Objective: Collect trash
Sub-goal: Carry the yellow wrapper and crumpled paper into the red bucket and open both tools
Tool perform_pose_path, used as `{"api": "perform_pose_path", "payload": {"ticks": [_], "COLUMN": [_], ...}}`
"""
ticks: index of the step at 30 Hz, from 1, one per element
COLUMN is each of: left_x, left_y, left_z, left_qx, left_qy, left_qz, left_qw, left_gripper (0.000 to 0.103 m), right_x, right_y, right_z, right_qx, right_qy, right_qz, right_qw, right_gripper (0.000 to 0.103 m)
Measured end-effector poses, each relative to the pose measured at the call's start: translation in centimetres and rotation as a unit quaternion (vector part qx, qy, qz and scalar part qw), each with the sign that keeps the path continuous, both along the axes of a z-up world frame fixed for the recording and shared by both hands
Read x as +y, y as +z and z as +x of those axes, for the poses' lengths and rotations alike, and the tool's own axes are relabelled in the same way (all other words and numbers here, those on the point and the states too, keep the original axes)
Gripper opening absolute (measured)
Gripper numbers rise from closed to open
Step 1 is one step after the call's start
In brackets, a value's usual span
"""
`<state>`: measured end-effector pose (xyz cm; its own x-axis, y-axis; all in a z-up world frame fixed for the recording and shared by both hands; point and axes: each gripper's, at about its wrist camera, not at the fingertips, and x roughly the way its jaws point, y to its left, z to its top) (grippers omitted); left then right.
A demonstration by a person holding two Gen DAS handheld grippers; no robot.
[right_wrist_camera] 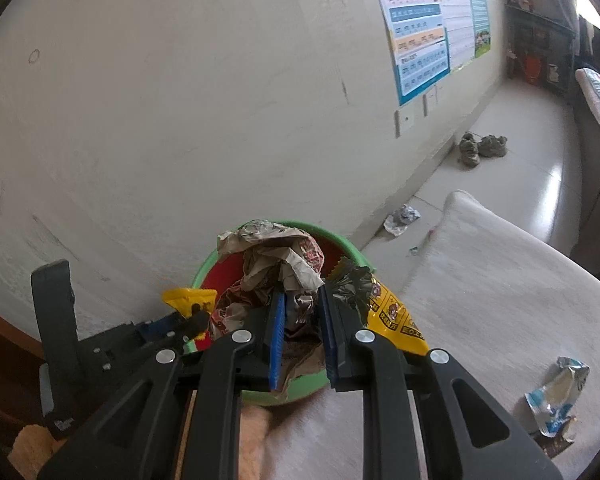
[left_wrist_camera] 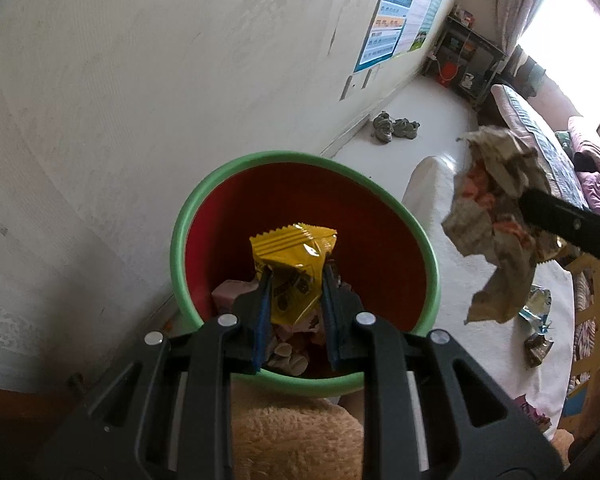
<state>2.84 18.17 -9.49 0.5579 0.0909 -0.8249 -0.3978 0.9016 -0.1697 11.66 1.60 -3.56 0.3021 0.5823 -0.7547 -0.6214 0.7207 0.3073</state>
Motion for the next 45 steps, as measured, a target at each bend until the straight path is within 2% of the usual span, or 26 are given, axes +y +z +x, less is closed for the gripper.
{"api": "perform_pose_path", "payload": {"ticks": [18,21,24,25,26,29,31,33,39,43,45], "left_x": [1.0,1.1,1.3,1.4,1.4,1.6,1.7,1.7,1.0,0.1,-0.4], "left_y": [-0.7,-0.7,-0.8,-0.9,-0.9,-0.9,-0.9,-0.8,-0.6,-0.4,-0.3], "left_z": [0.6,0.8,0.6,0.6,0.5,0.2,0.1,-0.1,-0.4,-0.6,-0.4], "left_qx": [0.011,0.01,0.01,0.01,0.01,0.004,0.003,0.002,0.001,0.002,0.003], "left_qy": [0.008,0.01,0.017,0.019,0.024,0.036,0.042,0.046,0.04,0.026,0.016], "left_qz": [-0.006,-0.008,-0.016,-0.017,-0.019,-0.024,-0.023,-0.022,-0.018,-0.014,-0.011], "left_qw": [0.9999,0.9999,0.9997,0.9996,0.9995,0.999,0.9989,0.9987,0.999,0.9996,0.9998], "left_gripper": [0.024,0.025,0.033,0.038,0.05,0.058,0.061,0.062,0.062,0.062,0.062], "right_x": [1.4,1.5,1.8,1.8,1.9,1.9,1.6,1.4,-1.0,-5.2,-9.0], "right_y": [-0.6,-0.5,-0.5,-0.5,-0.5,-0.5,-0.5,-0.4,0.0,-0.4,-1.1], "right_z": [-0.4,-0.5,-0.4,-0.4,-0.4,-0.4,-0.4,-0.4,-0.7,-1.5,-1.9], "right_qx": [-0.01,-0.014,-0.015,-0.014,-0.014,-0.015,-0.013,-0.014,-0.011,-0.013,-0.011], "right_qy": [0.012,0.016,0.02,0.02,0.019,0.015,0.01,0.006,-0.01,-0.035,-0.061], "right_qz": [-0.013,-0.014,-0.014,-0.013,-0.012,-0.008,-0.002,0.001,0.004,-0.011,-0.031], "right_qw": [1.0,1.0,1.0,1.0,1.0,1.0,1.0,1.0,1.0,0.999,0.998], "right_gripper": [0.019,0.019,0.019,0.024,0.027,0.034,0.049,0.055,0.056,0.061,0.061]}}
